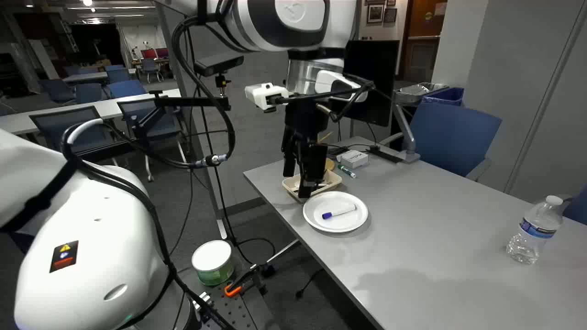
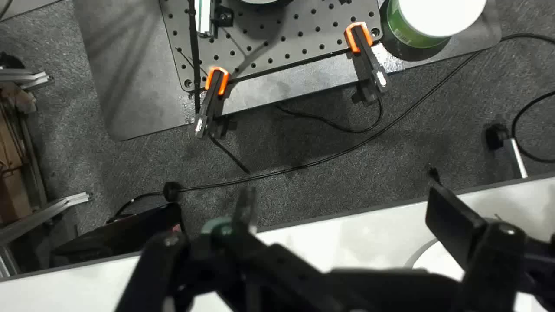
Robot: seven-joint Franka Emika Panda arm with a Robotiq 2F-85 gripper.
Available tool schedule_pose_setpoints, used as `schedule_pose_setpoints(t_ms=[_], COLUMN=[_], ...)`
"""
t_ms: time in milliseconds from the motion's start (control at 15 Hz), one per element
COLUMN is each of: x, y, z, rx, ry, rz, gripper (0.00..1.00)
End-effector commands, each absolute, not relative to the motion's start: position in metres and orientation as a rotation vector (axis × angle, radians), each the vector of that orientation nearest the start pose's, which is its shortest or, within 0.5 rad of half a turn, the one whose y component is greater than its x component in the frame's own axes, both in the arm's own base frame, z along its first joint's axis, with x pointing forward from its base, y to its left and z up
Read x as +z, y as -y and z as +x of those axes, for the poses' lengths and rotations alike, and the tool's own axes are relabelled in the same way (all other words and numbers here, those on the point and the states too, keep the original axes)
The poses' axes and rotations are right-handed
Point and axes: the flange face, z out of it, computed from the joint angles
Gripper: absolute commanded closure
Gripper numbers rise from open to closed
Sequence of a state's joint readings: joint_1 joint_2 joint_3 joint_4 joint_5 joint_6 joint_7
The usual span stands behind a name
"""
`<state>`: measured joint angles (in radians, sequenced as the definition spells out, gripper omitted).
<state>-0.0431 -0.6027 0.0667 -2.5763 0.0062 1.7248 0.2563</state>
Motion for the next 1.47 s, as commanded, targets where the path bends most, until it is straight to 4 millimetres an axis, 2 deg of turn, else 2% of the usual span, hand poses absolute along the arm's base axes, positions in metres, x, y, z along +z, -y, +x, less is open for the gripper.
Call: schedule_pose_setpoints(t_ms=[0,867,1067,1400], x=[0.44,0.44,0.441,0.444], y=[-0.008,-0.008,-0.008,-0.009], z=[0.334,0.335,0.34,0.359], rx=[0.39,0.366,0.252,-0.088], ry=[-0.398,-0.384,-0.32,-0.178], rz=[-3.157,-3.173,-3.183,-3.195], gripper=[0.0,0.0,0.0,0.0])
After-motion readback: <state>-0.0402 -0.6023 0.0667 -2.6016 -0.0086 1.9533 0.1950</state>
